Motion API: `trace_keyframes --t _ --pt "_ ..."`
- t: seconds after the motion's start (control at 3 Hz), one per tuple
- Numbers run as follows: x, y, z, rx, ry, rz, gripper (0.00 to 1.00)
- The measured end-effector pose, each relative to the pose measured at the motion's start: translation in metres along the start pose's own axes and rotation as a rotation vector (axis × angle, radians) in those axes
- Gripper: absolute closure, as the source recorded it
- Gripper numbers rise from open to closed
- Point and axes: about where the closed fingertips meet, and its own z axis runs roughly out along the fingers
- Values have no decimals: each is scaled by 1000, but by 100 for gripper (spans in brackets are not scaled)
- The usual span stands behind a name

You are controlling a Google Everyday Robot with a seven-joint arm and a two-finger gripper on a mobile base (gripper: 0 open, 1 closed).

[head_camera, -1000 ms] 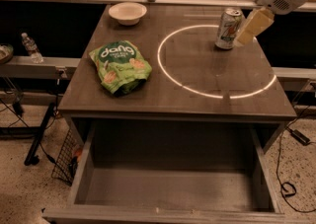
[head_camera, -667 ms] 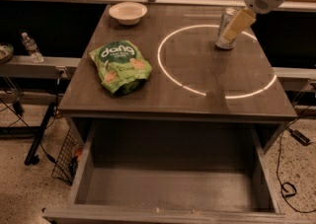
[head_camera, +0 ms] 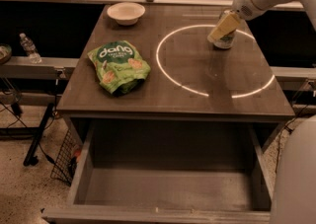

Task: Place 7up can into top drawer

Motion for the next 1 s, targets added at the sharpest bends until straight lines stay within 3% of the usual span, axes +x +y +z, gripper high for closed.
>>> trace_keyframes --t 0.33,0.67,1.0 --pt "8 -19 4 11 -80 94 0" --pt "15 -23 3 -11 -109 144 0" --pt "19 -14 9 -74 -114 189 18"
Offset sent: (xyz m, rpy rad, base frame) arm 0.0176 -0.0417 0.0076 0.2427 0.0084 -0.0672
